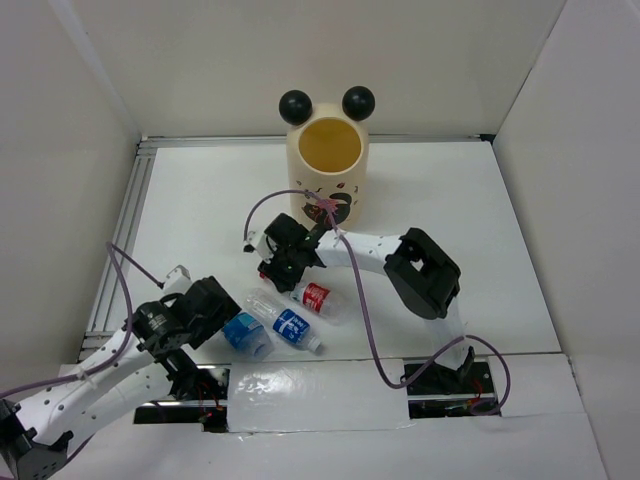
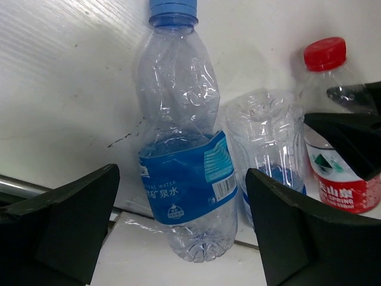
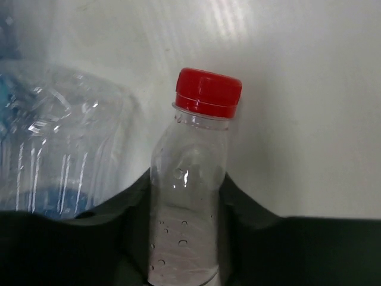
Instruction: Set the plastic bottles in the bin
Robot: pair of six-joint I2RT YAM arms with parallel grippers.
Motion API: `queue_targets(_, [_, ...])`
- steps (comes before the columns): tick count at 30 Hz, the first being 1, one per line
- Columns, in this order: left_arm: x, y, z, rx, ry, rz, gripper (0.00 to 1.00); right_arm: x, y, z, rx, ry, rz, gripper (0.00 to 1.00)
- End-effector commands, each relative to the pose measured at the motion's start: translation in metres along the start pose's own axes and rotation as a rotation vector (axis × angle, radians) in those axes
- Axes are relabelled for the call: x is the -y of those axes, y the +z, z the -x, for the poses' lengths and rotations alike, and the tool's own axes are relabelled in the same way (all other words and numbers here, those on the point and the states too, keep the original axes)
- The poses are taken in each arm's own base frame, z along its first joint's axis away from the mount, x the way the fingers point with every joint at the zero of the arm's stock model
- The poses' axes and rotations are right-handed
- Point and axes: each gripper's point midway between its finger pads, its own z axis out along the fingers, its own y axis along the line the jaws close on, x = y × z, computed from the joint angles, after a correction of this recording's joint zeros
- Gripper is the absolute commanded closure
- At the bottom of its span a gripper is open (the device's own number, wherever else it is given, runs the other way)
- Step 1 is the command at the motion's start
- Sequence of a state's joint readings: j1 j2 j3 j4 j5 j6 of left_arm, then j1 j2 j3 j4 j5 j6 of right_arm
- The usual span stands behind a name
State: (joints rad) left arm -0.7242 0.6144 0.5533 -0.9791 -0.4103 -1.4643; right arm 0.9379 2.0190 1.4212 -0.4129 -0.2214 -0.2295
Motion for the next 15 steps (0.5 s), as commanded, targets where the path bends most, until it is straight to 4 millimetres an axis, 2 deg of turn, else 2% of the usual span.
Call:
queue_targets(1, [0.012, 0.012, -0.009, -0.029, -0.020, -0.023, 0.00, -0.019, -0.006, -0.009, -0.066, -0.022, 0.155, 0.73])
queue_targets(2, [0.014, 0.015, -0.013, -0.041, -0.020, -0.025, 0.00, -0.018, -0.015, -0.007, -0.070, -0.032, 0.177, 0.78])
queue_targets(3, [0.014, 0.019, -0.014, -0.042, -0.018, -0.021, 0.00, -0.022, -0.028, 0.012, -0.025, -0.059, 0.200, 0.81])
queue_targets(4, [0.019, 0.020, -0.016, -0.054, -0.022, -0.034, 0.00, -0.021, -0.041, 0.023, 0.017, -0.057, 0.249, 0.81])
queue_targets(5, [0.013, 0.025, -0.019, -0.060, -0.010, -0.001, 0.00, -0.024, -0.055, 0.029, 0.030, -0.064, 0.279, 0.82])
queue_targets(6, [0.013, 0.026, -0.023, -0.074, 0.002, 0.006, 0.00, -0.025, -0.086, 0.056, 0.118, -0.146, 0.332, 0.82])
queue_targets(8, [0.013, 0.026, -0.023, -0.074, 0.003, 0.006, 0.00, -0.024, -0.121, 0.089, 0.238, -0.190, 0.362, 0.82])
queue_targets(9, [0.012, 0.027, -0.024, -0.076, 0.007, 0.017, 0.00, -0.018, -0.158, 0.115, 0.335, -0.253, 0.350, 0.82])
queue_targets(11, [0.012, 0.030, -0.025, -0.076, -0.003, 0.016, 0.00, -0.024, -0.199, 0.139, 0.454, -0.319, 0.417, 0.82])
queue_targets(12, [0.012, 0.032, -0.026, -0.075, -0.005, 0.012, 0.00, -0.022, -0.249, 0.167, 0.590, -0.378, 0.420, 0.84])
queue_targets(13, [0.011, 0.033, -0.027, -0.077, -0.001, 0.020, 0.00, -0.020, -0.255, 0.166, 0.610, -0.374, 0.445, 0.84])
queue_targets(14, [0.011, 0.033, -0.027, -0.077, -0.001, 0.021, 0.00, -0.016, -0.270, 0.173, 0.658, -0.396, 0.454, 0.84])
queue_targets(15, [0.008, 0.035, -0.026, -0.067, 0.004, 0.037, 0.00, -0.014, -0.294, 0.185, 0.732, -0.423, 0.453, 0.84])
